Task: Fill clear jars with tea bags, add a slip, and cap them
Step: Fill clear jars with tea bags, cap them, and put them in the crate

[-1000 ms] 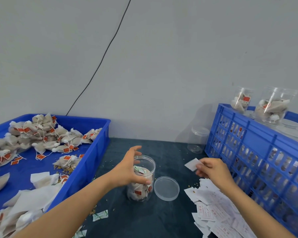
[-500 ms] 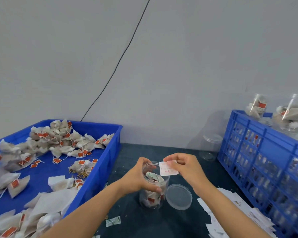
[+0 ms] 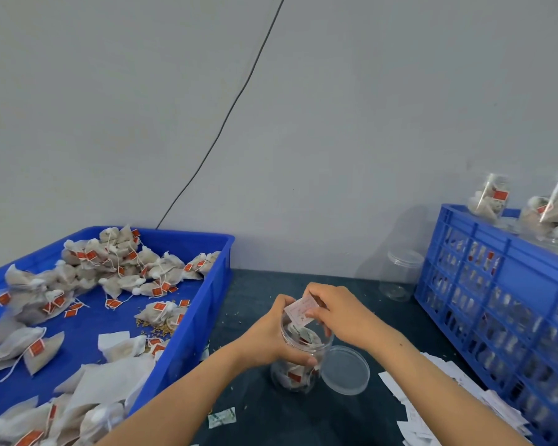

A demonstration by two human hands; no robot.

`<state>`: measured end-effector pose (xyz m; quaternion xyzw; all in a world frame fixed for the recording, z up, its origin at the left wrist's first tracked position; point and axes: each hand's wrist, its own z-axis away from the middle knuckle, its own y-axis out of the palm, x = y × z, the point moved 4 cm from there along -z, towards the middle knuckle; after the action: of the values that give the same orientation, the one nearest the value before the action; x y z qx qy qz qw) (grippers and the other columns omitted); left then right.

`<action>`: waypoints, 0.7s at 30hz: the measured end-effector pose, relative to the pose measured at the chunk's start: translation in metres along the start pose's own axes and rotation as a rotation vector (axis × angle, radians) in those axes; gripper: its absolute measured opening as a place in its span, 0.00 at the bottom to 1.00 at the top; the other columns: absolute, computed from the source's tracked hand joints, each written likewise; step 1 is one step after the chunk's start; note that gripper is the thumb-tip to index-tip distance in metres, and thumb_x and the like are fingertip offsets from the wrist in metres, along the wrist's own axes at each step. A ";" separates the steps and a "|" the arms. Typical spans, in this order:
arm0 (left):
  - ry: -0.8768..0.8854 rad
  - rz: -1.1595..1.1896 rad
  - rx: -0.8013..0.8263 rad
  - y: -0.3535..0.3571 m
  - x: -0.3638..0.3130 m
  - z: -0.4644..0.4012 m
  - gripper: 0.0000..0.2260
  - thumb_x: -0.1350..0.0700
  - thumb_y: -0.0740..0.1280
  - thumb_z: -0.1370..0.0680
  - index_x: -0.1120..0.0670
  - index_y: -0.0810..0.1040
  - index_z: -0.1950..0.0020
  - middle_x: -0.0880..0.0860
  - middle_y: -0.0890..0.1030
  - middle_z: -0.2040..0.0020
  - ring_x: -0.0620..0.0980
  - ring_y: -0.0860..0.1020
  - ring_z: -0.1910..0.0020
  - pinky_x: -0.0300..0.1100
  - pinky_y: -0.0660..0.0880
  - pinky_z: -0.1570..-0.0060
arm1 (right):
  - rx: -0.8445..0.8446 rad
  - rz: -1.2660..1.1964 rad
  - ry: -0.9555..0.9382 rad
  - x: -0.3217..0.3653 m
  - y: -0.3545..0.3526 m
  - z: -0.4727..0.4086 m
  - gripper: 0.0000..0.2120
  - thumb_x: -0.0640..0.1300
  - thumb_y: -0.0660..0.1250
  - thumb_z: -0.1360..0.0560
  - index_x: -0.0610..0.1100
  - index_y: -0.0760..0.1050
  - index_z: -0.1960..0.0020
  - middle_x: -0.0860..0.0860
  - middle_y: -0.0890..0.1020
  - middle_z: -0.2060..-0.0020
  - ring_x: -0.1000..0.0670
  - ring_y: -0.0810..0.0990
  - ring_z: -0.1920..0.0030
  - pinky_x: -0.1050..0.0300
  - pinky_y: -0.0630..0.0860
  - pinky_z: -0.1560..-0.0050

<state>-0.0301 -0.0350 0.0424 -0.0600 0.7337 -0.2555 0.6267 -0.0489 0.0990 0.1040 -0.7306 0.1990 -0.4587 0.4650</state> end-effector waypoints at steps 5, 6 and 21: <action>-0.005 -0.007 -0.007 -0.002 0.003 -0.001 0.35 0.55 0.81 0.35 0.48 0.63 0.37 0.44 0.77 0.43 0.38 0.78 0.45 0.36 0.76 0.44 | 0.164 0.282 -0.060 0.008 -0.012 -0.010 0.04 0.40 0.65 0.22 0.43 0.77 0.55 0.55 0.75 0.62 0.53 0.73 0.61 0.60 0.68 0.60; -0.002 -0.006 -0.009 -0.002 0.003 -0.001 0.35 0.56 0.81 0.36 0.48 0.64 0.37 0.43 0.77 0.43 0.37 0.77 0.45 0.36 0.76 0.43 | 0.189 0.319 -0.069 0.010 -0.014 -0.011 0.05 0.38 0.65 0.23 0.43 0.78 0.55 0.56 0.73 0.63 0.53 0.73 0.60 0.60 0.69 0.58; 0.001 0.080 0.019 0.000 0.002 0.000 0.34 0.63 0.79 0.33 0.47 0.65 0.36 0.50 0.78 0.42 0.41 0.79 0.45 0.37 0.77 0.45 | 0.211 0.675 -0.218 0.028 0.023 -0.008 0.10 0.34 0.61 0.25 0.41 0.75 0.46 0.45 0.81 0.51 0.47 0.73 0.58 0.57 0.61 0.58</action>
<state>-0.0308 -0.0359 0.0402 -0.0244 0.7334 -0.2373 0.6366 -0.0387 0.0634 0.0996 -0.6165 0.3296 -0.2172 0.6813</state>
